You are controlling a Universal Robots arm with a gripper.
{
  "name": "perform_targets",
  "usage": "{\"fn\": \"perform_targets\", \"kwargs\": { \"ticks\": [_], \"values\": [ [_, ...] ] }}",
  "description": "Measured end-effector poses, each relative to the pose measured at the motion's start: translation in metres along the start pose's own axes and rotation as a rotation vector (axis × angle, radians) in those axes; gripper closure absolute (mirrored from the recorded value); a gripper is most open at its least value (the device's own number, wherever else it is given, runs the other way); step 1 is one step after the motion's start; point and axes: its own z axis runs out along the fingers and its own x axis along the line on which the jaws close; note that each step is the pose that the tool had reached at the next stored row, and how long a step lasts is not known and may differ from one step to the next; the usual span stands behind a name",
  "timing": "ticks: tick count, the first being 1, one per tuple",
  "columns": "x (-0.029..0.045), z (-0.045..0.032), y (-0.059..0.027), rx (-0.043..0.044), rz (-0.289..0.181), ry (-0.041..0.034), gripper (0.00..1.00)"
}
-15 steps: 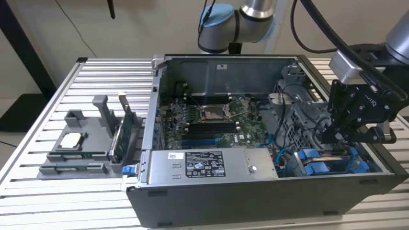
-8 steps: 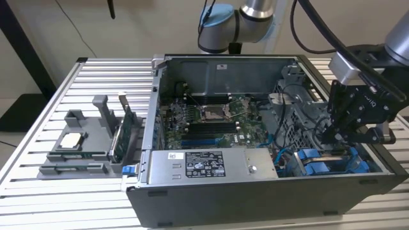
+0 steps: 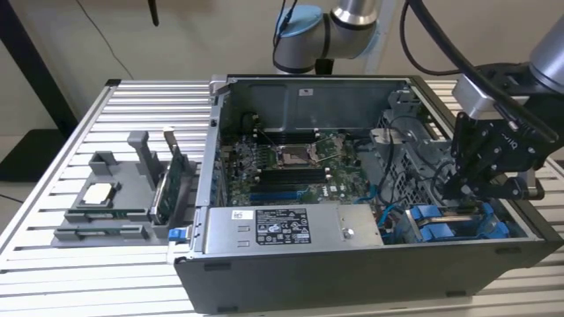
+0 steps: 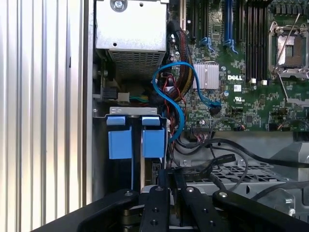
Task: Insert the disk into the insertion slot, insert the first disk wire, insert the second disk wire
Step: 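Insert the second disk wire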
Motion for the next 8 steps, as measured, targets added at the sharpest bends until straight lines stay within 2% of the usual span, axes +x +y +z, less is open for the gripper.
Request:
{"fn": "perform_targets", "kwargs": {
  "ticks": [8],
  "values": [
    [0.0002,0.0017,-0.0003,0.0,0.0,0.0,0.84]
  ]
}}
